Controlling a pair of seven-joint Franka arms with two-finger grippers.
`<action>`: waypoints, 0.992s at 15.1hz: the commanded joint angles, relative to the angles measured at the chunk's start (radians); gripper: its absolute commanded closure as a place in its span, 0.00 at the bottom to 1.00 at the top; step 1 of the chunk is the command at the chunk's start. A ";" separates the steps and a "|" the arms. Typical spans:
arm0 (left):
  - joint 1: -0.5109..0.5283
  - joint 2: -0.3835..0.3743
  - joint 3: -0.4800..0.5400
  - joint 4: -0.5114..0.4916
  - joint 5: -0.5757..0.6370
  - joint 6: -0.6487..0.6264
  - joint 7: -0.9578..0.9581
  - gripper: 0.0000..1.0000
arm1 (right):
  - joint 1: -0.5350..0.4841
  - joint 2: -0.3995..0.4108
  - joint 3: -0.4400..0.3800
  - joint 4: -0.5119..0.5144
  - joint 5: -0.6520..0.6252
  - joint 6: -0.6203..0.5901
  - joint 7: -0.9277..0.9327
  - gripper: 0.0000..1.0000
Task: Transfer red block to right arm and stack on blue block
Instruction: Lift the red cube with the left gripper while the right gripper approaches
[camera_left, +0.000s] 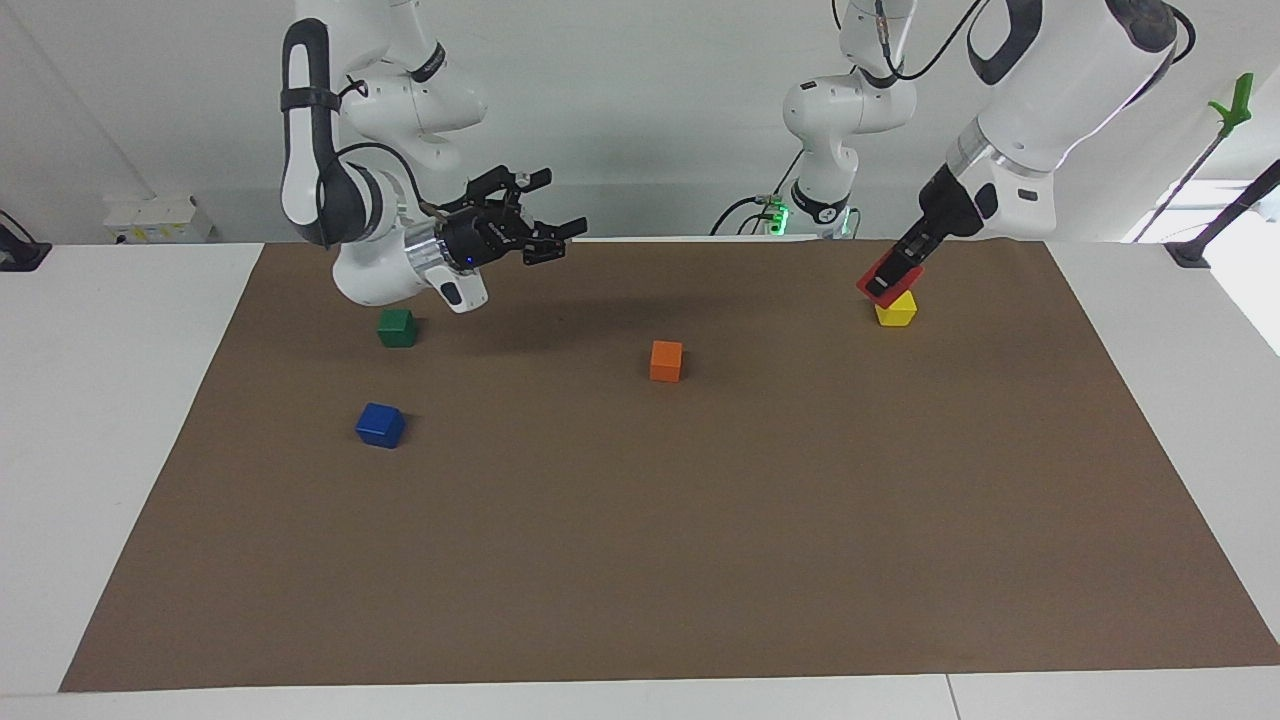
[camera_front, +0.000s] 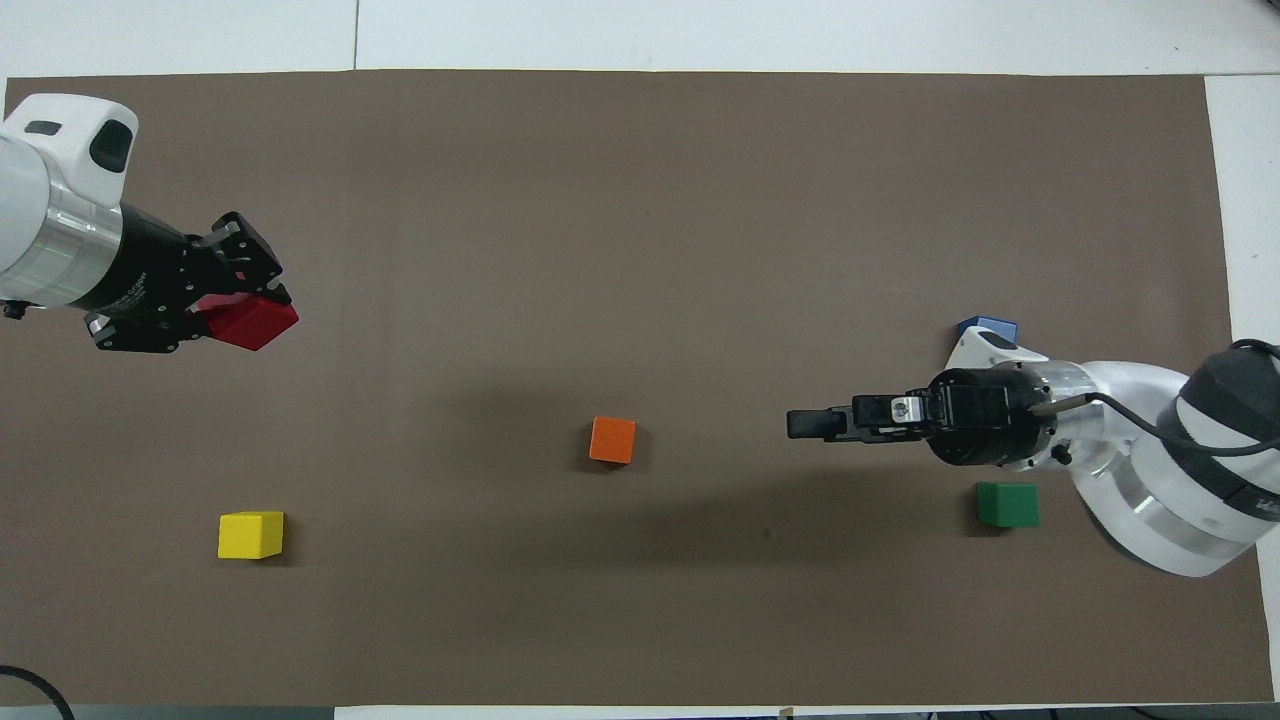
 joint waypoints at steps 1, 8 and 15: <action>0.001 -0.085 -0.023 -0.010 -0.084 -0.063 -0.247 1.00 | 0.025 0.045 -0.003 -0.012 0.063 -0.074 -0.041 0.00; 0.000 -0.200 -0.082 -0.074 -0.251 0.000 -0.685 1.00 | 0.120 0.173 0.003 0.009 0.220 -0.216 -0.067 0.00; -0.052 -0.262 -0.102 -0.191 -0.253 0.115 -0.791 1.00 | 0.249 0.196 0.005 0.076 0.267 0.017 -0.213 0.00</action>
